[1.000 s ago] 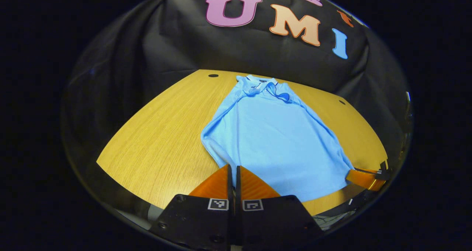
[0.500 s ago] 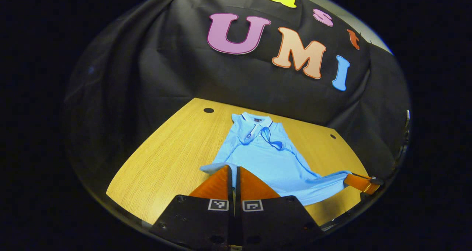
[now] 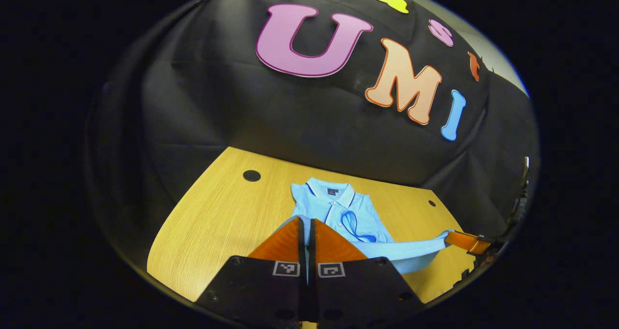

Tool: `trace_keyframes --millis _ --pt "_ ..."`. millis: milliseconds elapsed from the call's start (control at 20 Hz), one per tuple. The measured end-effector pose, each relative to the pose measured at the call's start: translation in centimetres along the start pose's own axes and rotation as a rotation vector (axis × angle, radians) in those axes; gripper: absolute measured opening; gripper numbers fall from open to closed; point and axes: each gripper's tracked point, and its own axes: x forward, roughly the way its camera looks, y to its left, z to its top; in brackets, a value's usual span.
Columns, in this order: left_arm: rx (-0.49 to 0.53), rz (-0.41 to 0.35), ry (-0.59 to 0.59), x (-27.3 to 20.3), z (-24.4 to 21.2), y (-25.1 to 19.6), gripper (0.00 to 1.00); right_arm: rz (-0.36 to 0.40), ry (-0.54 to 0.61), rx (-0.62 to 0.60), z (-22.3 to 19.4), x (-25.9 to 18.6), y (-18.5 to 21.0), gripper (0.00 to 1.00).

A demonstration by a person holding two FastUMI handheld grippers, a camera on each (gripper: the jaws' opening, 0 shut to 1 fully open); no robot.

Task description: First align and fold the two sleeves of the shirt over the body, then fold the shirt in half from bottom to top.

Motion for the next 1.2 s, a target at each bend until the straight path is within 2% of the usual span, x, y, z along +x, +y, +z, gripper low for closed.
trace_keyframes --millis 150,300,550,750,850,900,950,1000,1050,1100,1150,1200 --pt "0.031 -0.026 0.028 5.3 1.2 0.5 0.0 -0.041 -0.009 -0.028 3.0 5.4 0.5 0.02" --pt "0.07 -0.026 0.057 10.7 1.4 1.4 0.0 -0.062 0.007 -0.022 4.3 10.8 0.9 0.02" --pt "0.111 -0.018 0.131 17.8 -0.1 2.8 0.0 -0.086 0.105 0.008 1.5 19.1 -0.1 0.02" --pt "0.189 -0.007 0.186 20.7 -1.7 3.3 0.0 -0.074 0.135 0.023 0.1 21.3 -0.6 0.02" --pt "0.219 0.008 0.205 20.7 -1.9 3.2 0.02 -0.053 0.147 0.022 -0.1 21.1 -0.7 0.14" --pt "0.222 0.025 0.195 20.5 -1.6 3.3 0.06 -0.044 0.152 0.012 0.1 20.3 -0.5 0.42" --pt "0.223 0.026 0.191 19.8 -1.3 3.0 0.12 -0.029 0.148 0.005 0.1 20.2 -0.6 0.71" --pt "0.233 0.045 0.173 19.2 -0.9 3.2 0.41 -0.035 0.139 -0.01 0.3 19.7 -0.6 0.99" --pt "0.258 0.084 0.148 19.6 -0.5 3.8 0.71 -0.031 0.128 -0.023 0.5 18.2 -0.5 0.94" --pt "0.279 0.098 0.135 17.8 -0.1 3.7 1.0 -0.019 0.122 -0.035 0.6 16.9 -0.2 0.94" --pt "0.296 0.1 0.133 16.4 0.1 3.5 0.94 -0.01 0.109 -0.046 0.7 15.7 -0.1 0.99" --pt "0.304 0.096 0.135 15.1 -0.1 3.1 0.96 0.0 0.095 -0.056 0.7 14.2 -0.1 0.98"
